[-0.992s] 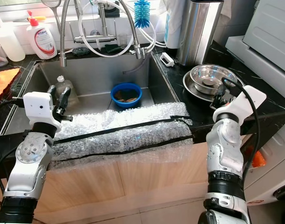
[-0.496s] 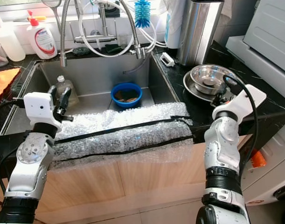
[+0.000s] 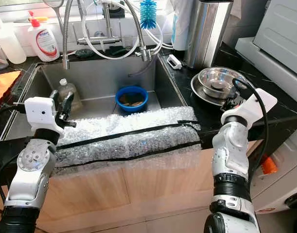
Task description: Kitchen organization
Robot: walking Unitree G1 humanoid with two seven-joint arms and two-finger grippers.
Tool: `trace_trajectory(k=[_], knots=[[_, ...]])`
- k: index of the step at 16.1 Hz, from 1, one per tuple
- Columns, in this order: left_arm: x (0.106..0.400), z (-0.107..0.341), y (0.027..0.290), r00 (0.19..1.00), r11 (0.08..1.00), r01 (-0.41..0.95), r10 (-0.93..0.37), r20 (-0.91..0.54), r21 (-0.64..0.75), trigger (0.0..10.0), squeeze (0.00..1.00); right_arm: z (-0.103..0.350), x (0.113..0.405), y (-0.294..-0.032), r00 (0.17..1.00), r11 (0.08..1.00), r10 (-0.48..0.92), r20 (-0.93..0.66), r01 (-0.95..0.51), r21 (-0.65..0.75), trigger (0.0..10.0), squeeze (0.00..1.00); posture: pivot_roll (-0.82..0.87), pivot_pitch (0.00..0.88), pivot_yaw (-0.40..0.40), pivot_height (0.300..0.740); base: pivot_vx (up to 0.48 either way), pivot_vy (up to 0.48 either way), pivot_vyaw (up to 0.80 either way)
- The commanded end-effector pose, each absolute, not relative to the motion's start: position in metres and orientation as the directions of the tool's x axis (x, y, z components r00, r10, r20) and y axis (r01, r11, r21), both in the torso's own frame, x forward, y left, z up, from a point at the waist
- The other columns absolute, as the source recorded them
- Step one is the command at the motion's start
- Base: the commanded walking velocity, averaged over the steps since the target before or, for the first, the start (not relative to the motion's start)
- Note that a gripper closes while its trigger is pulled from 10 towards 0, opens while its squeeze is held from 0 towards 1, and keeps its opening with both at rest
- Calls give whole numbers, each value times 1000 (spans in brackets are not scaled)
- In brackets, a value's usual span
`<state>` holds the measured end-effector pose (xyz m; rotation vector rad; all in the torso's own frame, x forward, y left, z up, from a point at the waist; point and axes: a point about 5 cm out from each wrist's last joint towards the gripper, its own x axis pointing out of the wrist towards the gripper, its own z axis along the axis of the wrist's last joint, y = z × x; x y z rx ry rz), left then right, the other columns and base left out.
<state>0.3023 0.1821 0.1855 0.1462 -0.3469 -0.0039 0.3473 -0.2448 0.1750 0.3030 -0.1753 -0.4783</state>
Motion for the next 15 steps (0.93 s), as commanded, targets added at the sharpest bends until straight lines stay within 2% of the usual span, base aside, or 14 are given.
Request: trace_trajectory(k=[1,2,3,4,5,6,7,15], knots=[[301,189,181,939,987,-19,-36,342,158,10000,0,180,352,-239,880,849,-464,104,408,337,10000,0,11,0,22,740,0,0,0],[301,189,181,939,987,-19,-37,342,159,10000,0,180,352,-239,877,847,-468,107,411,337,10000,0,12,0,22,740,0,0,0],[301,189,181,939,987,-19,-37,341,160,10000,0,180,352,-239,876,846,-470,106,413,338,4471,0,13,0,22,740,0,0,0],[301,188,181,940,987,-18,-38,340,160,10000,0,179,352,-239,873,842,-476,103,419,340,0,0,11,0,22,740,0,0,0],[301,188,181,940,987,-17,-39,339,162,10000,0,178,352,-239,875,844,-473,101,418,335,0,0,11,0,22,740,0,0,0],[302,188,180,941,987,-15,-41,337,162,10000,0,178,352,-239,875,844,-474,98,420,334,4510,0,11,0,23,740,0,0,0],[302,188,180,941,986,-13,-43,336,163,10000,0,178,352,-239,875,844,-475,95,422,331,9804,0,10,0,23,740,0,0,0],[302,188,179,941,985,-7,-51,334,171,10000,0,176,352,-240,871,837,-484,88,432,336,10000,0,13,0,24,740,0,0,0]])
